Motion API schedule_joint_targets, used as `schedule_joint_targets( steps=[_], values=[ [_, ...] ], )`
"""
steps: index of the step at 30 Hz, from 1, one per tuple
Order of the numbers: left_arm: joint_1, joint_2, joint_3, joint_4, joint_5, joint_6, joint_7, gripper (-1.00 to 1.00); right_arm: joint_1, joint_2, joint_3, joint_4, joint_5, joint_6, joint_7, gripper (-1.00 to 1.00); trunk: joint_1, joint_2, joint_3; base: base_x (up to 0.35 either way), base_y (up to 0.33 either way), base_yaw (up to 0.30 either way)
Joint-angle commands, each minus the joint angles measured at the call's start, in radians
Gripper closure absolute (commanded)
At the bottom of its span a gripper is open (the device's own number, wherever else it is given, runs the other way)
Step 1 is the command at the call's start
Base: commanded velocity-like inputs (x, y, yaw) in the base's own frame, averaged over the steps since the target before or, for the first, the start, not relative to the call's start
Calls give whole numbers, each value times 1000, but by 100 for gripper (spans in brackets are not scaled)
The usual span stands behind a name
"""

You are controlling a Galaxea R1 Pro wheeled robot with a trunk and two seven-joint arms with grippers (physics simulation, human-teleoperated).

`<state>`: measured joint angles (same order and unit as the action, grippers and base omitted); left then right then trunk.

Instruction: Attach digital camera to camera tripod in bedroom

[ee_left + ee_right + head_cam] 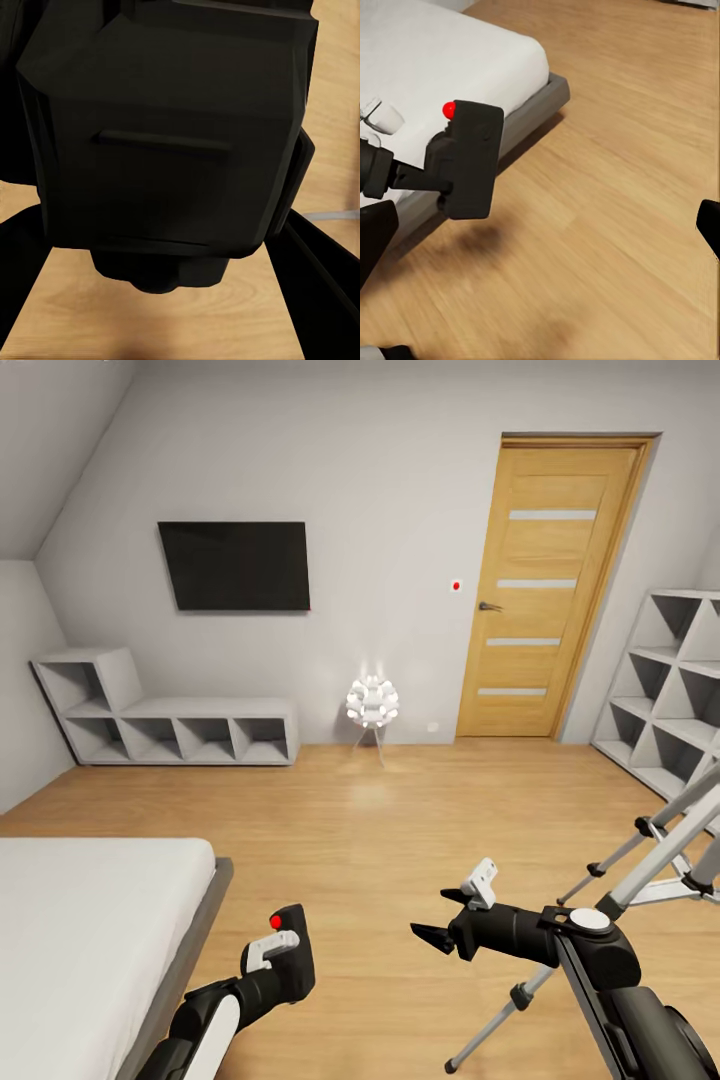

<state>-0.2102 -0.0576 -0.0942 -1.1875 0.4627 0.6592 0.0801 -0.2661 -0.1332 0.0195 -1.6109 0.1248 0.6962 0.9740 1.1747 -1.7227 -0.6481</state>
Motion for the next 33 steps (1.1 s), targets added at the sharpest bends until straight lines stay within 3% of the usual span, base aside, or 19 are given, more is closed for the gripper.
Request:
schedule_joint_targets(
  steps=[1, 11, 18, 33],
  values=[
    [-1, 0, 0, 3, 11, 1, 8, 100, -1, 0, 0, -1, 9, -4, 7, -100, -4, 7, 2, 0, 0, 0],
    [-3, -1, 0, 29, 10, -31, 9, 100, -1, 2, 3, -1, 10, -16, 0, -100, -42, 77, 34, 0, 0, 0],
    [-3, -6, -2, 46, 11, -87, 9, 100, -2, 27, 3, -1, 11, -11, -66, -100, -69, 126, 55, 0, 0, 0],
    [-10, -6, -5, 48, 16, -89, -14, 100, -2, 36, 2, -1, 13, 36, -106, -100, -127, 231, 102, 0, 0, 0]
  ],
)
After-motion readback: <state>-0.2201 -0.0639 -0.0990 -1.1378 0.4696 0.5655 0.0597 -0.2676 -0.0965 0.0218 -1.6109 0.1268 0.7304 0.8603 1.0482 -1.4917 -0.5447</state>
